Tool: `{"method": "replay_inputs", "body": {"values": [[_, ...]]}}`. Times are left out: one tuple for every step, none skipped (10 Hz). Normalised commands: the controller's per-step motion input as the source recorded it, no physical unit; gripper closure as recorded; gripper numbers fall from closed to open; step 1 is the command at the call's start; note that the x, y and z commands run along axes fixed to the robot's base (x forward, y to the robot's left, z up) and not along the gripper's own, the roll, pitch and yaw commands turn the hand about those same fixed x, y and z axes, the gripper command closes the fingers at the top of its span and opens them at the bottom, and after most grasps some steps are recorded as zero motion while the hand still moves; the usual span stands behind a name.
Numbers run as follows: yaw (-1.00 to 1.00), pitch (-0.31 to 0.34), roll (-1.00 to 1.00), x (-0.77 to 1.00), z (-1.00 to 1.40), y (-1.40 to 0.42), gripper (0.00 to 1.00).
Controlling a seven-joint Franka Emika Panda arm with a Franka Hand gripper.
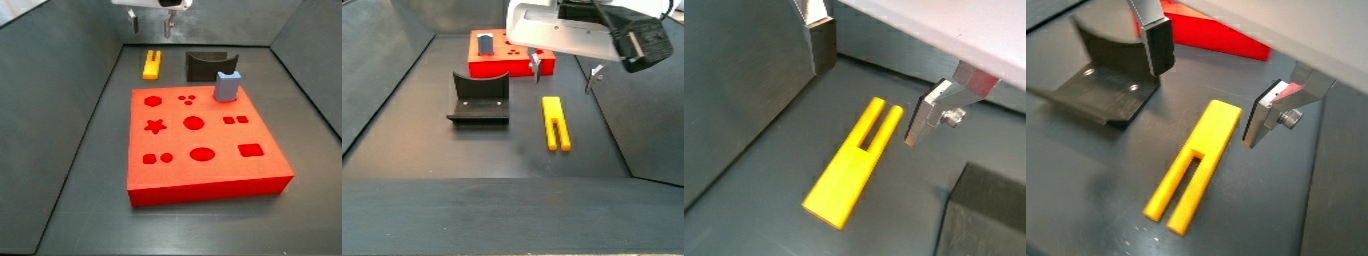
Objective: Pick up the square-circle object. Move up. Rotate the square-circle object. Place the square-circle object on the fixture. Regrasp the square-circle object. Move to above the board. Insert the square-circle object.
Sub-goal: Rotate the square-circle object.
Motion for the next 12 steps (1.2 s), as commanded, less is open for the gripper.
{"method": "replay_inputs", "body": {"values": [[1.0, -0.022, 0.01, 0.03, -0.04, 0.0, 0.0], [0.96, -0.029, 0.01, 0.03, -0.04, 0.0, 0.0], [0.61, -0.028, 0.01, 0.03, -0.04, 0.0, 0.0], [0.39, -0.028, 0.01, 0.03, -0.04, 0.0, 0.0], [0.25, -0.028, 0.01, 0.03, -0.04, 0.0, 0.0], [0.0, 0.0, 0.0, 0.0, -1.0, 0.0, 0.0], [-0.06, -0.012, 0.0, 0.01, -1.0, 0.0, 0.0], [-0.05, -0.028, -0.01, 0.02, -1.0, 0.0, 0.0], [-0.04, -0.039, -0.03, 0.02, -1.0, 0.0, 0.0], [-0.03, -0.046, -0.04, 0.03, -1.0, 0.0, 0.0], [-0.01, -0.053, -0.07, 0.04, -1.0, 0.01, 0.0], [-0.01, -0.054, -0.08, 0.05, -0.96, 0.01, 0.0]]}}
